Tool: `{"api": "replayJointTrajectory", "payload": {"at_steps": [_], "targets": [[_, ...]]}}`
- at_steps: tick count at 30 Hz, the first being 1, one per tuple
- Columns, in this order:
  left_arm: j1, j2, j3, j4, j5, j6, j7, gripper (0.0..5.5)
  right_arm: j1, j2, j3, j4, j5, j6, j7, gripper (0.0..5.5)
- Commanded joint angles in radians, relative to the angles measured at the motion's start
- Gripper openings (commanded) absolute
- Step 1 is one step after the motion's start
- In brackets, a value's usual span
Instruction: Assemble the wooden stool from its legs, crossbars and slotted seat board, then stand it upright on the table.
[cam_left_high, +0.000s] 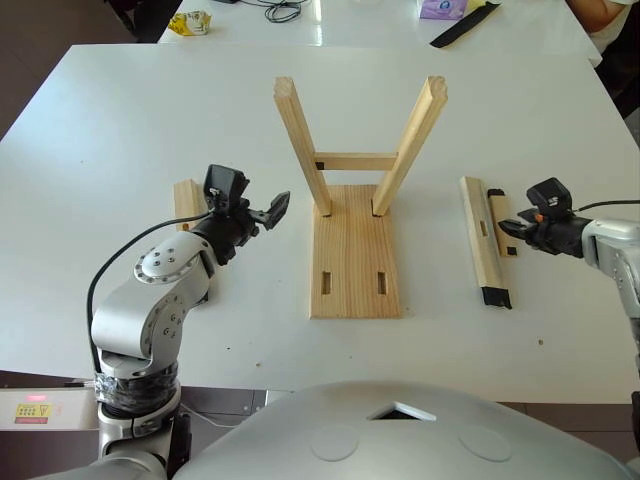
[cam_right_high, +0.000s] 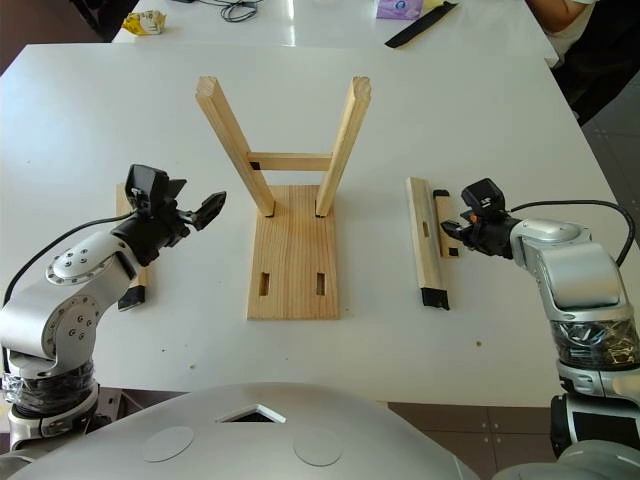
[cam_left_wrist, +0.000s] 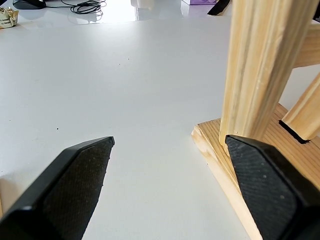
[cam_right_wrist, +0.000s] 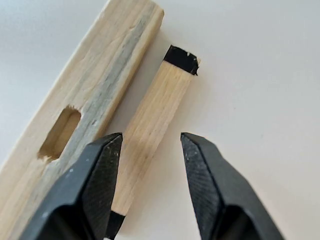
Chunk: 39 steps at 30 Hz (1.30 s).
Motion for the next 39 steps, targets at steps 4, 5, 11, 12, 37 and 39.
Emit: {"api": "replayJointTrajectory", "payload": {"at_steps": [4,5,11,12,37,39], "targets": [[0.009,-0.009,-0.009,-0.012,0.015,0.000,0.020,4.13,0.034,-0.013,0.018,-0.051,-0.003,0.011,0.012,2.19],[0.011,-0.010,-0.010,-0.014,0.015,0.000,0.023,4.13,0.034,-0.016,0.021,-0.053,-0.003,0.012,0.014,2.19],[0.014,-0.015,-0.013,-0.017,0.013,0.000,0.028,4.13,0.053,-0.029,0.031,-0.041,-0.016,0.005,0.019,2.19],[0.015,-0.015,-0.013,-0.017,0.013,0.000,0.027,4.13,0.058,-0.030,0.034,-0.036,-0.019,0.002,0.019,2.19],[-0.003,-0.006,-0.027,-0.001,0.014,-0.002,0.017,4.11,0.109,0.019,0.073,0.085,-0.071,-0.098,0.017,1.48],[-0.004,-0.007,-0.028,-0.002,0.013,-0.002,0.018,4.11,0.104,0.023,0.073,0.087,-0.073,-0.098,0.019,1.35]]}}
